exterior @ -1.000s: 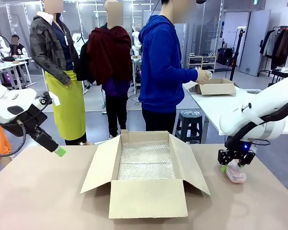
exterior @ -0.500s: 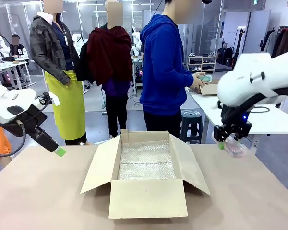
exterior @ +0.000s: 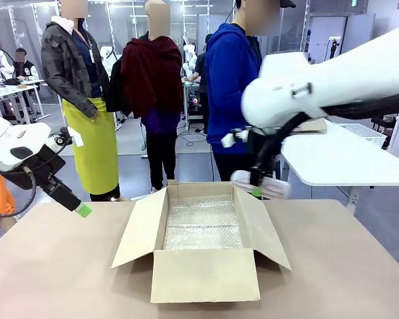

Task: Pack the glasses set securely to prepare it for shipping.
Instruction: Place the Glasses case inside the Package Box.

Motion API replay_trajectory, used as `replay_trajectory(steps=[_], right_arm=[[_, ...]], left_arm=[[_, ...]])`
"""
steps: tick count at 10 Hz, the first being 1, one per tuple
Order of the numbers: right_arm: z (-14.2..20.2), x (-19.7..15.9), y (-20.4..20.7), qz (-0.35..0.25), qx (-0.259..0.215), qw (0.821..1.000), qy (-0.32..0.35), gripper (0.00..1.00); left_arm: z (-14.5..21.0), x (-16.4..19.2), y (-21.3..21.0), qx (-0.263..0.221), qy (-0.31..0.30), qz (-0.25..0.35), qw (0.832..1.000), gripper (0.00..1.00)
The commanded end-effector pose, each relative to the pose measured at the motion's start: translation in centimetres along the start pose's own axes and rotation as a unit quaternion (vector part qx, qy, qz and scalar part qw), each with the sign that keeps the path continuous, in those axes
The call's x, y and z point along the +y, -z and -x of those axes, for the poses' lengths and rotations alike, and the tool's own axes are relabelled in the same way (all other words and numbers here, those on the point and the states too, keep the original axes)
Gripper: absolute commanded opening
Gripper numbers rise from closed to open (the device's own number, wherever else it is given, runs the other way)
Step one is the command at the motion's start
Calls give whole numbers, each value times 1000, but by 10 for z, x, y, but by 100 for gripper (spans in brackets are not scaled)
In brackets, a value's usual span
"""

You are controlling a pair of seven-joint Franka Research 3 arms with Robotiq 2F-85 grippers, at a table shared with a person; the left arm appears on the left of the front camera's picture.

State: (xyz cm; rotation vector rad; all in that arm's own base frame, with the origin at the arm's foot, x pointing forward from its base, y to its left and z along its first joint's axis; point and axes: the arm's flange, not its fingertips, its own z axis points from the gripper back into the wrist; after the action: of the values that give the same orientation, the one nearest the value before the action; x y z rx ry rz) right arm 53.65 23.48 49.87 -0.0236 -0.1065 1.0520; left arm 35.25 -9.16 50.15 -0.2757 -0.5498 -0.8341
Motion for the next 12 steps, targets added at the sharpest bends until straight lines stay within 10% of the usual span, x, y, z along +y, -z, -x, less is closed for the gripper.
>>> replay_trajectory(steps=[1, 5, 12], right_arm=[[-63, -15, 6, 8, 23, 990, -136, 50], [-149, -19, 68, -4, 23, 985, -171, 50], [-159, -8, 127, -9, 37, 982, -184, 50]], left_arm=[[1, 1, -2, -4, 2, 4, 1000, 100], [1, 1, -2, -4, 2, 4, 1000, 100], [1, 1, -2, -4, 2, 4, 1000, 100]])
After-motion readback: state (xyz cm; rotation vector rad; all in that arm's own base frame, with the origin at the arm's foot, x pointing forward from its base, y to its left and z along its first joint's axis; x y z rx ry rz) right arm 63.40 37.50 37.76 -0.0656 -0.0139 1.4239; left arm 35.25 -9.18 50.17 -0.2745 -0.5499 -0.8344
